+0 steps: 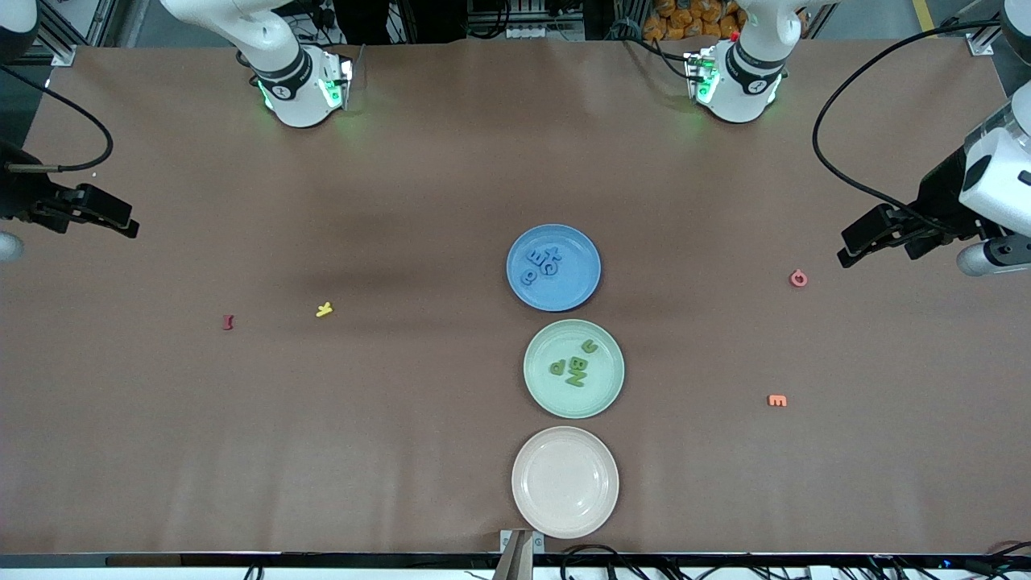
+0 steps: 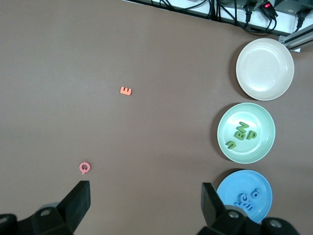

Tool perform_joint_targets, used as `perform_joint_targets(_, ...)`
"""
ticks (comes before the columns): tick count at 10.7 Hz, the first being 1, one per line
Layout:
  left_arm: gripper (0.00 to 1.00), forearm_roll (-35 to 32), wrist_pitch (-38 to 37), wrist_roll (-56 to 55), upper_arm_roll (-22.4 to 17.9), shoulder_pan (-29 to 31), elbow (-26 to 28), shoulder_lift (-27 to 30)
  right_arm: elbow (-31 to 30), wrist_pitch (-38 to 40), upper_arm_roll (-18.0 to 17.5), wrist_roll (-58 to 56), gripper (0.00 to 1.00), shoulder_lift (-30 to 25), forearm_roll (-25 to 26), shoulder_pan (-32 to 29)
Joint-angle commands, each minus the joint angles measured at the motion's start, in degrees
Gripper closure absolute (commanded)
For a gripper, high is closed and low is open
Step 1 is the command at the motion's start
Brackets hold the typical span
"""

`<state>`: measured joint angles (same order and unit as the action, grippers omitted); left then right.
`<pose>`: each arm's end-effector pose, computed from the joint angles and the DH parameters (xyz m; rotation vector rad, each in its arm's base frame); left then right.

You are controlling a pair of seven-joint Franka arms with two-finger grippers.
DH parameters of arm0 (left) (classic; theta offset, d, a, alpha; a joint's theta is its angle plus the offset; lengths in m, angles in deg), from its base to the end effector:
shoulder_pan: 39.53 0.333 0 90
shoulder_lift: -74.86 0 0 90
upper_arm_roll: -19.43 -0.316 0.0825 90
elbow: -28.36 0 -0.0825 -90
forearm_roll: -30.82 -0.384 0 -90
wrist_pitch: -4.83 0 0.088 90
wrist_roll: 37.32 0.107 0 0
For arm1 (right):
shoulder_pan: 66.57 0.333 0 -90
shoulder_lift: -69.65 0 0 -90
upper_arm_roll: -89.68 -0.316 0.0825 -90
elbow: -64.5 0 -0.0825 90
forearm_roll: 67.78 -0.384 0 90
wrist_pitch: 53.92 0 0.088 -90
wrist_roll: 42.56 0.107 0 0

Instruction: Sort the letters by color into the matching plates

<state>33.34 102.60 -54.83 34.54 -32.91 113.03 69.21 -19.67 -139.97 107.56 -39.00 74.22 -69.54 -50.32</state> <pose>0.5919 -0.0842 0.6271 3.0288 0.2480 0.1741 0.5714 -0.0052 0.6234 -3.1323 0.1390 0.0678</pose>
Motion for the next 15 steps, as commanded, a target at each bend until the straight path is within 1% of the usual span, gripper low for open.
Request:
perform_joint_targets(1, 0.0, 0.03, 0.23, -3.93, 0.0, -0.12, 0.06, 0.28, -0.12, 0.26, -0.12, 1.01, 0.0, -1.32, 1.15, 0.36)
perform_joint_targets(4, 0.0, -0.23, -0.03, -4.02, -0.17, 0.41, 0.06, 0.37, -0.12, 0.09, -0.21, 1.01, 0.0, -1.32, 1.15, 0.36)
perform_joint_targets(6, 0.0, -4.0, -0.38, -4.19, 0.0, 0.24, 0.06, 0.63, -0.12, 0.09, -0.21, 1.01, 0.0, -1.23, 1.15, 0.28)
perform_joint_targets(7, 0.0, -4.36, -0.82, -4.37, 0.0, 0.23, -0.03, 0.72, -0.12, 0.09, -0.21, 1.01, 0.0, -1.23, 1.15, 0.28)
perform_joint_targets(9, 0.0, -8.04, -3.01, -4.02, 0.18, 0.06, -0.12, 0.81, -0.12, 0.09, -0.21, 1.01, 0.0, -1.06, 1.15, 0.28)
perform_joint_targets(11, 0.0, -8.32, -4.51, -4.02, 0.18, 0.06, -0.21, 1.34, -0.2, 0.09, -0.21, 1.01, 0.0, -1.06, 1.15, 0.36)
perform_joint_targets(15, 0.0, -7.44, -5.04, -3.84, 0.18, 0.06, -0.12, 1.34, -0.2, 0.09, -0.21, 1.01, 0.0, -1.06, 1.15, 0.36)
